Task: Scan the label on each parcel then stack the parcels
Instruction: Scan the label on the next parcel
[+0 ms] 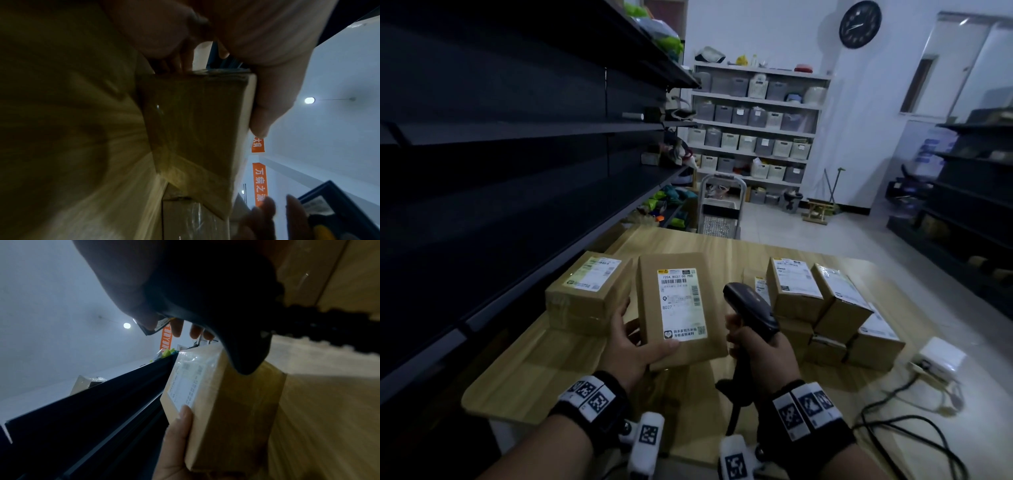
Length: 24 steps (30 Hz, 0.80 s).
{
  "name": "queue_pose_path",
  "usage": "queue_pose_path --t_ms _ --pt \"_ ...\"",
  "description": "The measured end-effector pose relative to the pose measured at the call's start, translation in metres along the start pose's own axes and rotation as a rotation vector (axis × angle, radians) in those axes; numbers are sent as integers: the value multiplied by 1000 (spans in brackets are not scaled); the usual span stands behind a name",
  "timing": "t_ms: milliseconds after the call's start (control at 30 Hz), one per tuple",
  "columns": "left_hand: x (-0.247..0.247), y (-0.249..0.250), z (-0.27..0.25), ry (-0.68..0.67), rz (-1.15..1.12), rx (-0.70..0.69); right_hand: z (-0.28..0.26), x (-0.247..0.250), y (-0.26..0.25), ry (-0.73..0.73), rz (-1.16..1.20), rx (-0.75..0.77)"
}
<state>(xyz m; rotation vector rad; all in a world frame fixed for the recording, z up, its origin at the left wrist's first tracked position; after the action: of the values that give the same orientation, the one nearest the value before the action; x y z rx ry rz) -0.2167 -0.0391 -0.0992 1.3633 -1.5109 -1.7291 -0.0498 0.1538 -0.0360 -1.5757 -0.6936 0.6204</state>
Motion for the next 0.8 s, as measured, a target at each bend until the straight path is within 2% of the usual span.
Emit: queue_pose_path --t_ms 100,300,467,800 --pt "-4 -7 -3 0 -43 -3 -3 1 -16 -16 -78 53" --pt "-8 -14 -3 13 -90 -48 -8 -11 -22 -159 -159 -36" --pt "-10 -13 -6 -12 -125 -76 -20 -19 -23 -177 -108 -85" --pt "-6 -10 -6 5 -96 -108 -38 -30 -37 -189 -196 -41"
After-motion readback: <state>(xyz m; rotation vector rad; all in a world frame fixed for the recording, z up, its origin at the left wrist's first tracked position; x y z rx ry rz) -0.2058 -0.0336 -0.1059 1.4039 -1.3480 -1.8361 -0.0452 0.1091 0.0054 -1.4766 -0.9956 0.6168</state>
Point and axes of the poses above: each hand's wrist, its own z-axis towards the middle knuckle, its own x-axis out of the back of the hand, y = z × x, the point moved 10 cm from there along z, towards the middle knuckle, and after that the axes turned 10 degrees about -z, right-handed, at the moved point
